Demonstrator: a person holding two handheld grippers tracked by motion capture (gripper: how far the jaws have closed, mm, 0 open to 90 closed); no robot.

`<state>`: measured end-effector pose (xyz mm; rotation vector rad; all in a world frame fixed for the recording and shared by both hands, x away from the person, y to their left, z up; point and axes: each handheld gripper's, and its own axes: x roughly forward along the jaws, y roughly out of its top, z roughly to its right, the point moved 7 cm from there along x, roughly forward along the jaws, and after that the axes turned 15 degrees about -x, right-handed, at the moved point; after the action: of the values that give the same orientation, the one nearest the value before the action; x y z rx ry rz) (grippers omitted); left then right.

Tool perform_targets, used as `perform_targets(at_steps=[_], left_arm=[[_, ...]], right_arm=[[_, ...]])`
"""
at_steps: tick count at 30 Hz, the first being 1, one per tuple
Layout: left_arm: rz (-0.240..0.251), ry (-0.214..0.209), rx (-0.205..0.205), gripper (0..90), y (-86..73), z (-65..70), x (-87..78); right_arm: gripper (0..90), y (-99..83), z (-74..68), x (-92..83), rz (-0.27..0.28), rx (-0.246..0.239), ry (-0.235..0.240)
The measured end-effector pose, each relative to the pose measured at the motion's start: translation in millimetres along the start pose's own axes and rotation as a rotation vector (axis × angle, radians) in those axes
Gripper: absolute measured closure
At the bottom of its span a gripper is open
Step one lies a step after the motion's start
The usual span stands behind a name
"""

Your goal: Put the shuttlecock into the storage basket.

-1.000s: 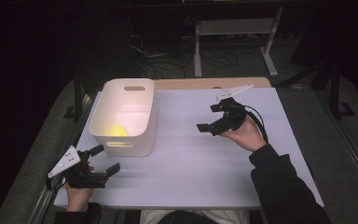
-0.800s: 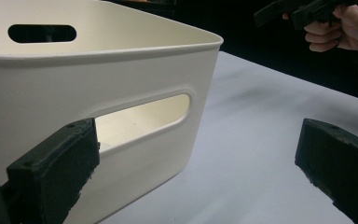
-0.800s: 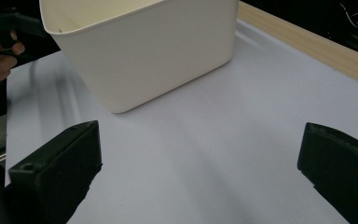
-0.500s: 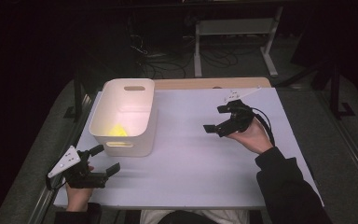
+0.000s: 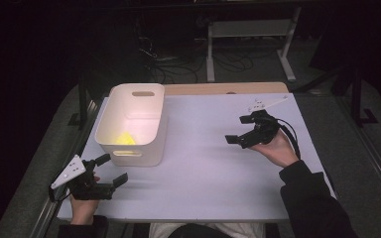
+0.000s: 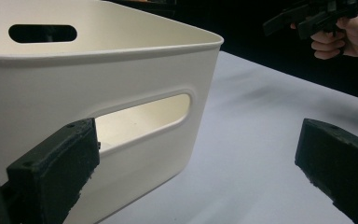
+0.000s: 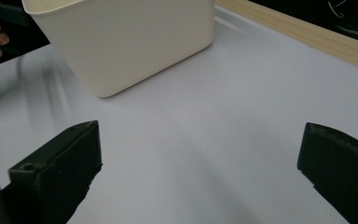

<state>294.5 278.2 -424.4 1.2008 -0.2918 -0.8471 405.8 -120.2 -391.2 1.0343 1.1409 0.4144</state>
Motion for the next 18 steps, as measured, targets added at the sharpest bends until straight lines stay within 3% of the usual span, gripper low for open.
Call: perform_targets(at_steps=[18], left_arm=[[0.000, 0.001, -0.001, 0.0, -0.1, 0.2, -0.5]], right_arm=[[0.0, -29.7, 3.3, -15.5, 0.002, 0.037, -0.036]])
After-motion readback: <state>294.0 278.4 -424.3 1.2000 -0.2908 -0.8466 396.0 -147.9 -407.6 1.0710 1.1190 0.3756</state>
